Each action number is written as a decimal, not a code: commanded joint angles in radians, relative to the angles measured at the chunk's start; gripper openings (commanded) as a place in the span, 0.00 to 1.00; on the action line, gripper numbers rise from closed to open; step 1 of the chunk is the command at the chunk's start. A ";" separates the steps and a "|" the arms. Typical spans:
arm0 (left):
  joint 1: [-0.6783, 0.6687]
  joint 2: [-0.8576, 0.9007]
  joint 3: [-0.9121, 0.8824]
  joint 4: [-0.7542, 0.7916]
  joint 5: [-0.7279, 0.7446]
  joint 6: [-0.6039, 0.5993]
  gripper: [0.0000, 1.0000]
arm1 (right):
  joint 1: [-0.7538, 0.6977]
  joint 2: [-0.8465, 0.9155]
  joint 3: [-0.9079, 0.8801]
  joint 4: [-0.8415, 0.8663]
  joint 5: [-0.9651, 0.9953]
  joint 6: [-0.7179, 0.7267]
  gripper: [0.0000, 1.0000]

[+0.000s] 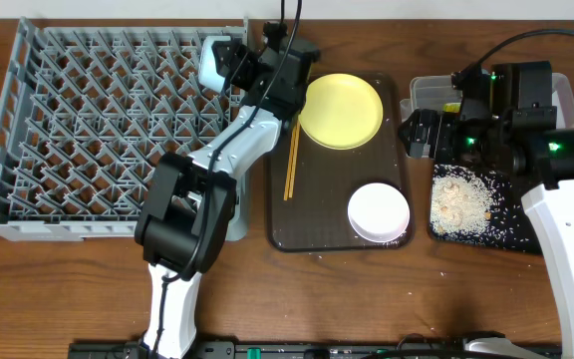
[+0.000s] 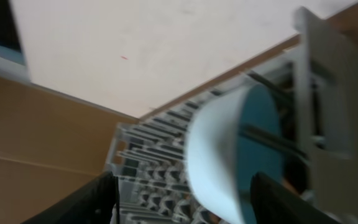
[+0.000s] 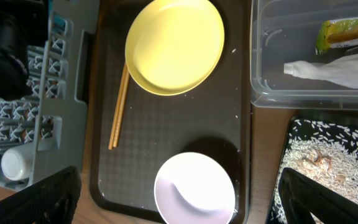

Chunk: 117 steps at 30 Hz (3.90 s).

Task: Sort waste into correct bins and load items into the dishwasher
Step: 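Move left gripper right to yellow plate edge, then grasp yellow plate rim with left gripper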

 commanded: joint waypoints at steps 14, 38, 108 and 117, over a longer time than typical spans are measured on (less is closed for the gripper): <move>-0.017 -0.290 0.005 -0.544 0.913 -0.719 0.59 | -0.005 0.001 0.005 -0.001 0.003 -0.013 0.99; -0.122 -0.118 -0.003 -0.607 1.062 -1.430 0.53 | -0.005 0.001 0.005 -0.001 0.003 -0.013 0.99; -0.126 -0.095 -0.002 -0.500 0.912 -1.131 0.07 | -0.005 0.001 0.005 -0.001 0.003 -0.013 0.99; -0.126 -0.109 -0.003 -0.526 0.911 -1.155 0.16 | -0.005 0.001 0.005 -0.001 0.003 -0.013 0.99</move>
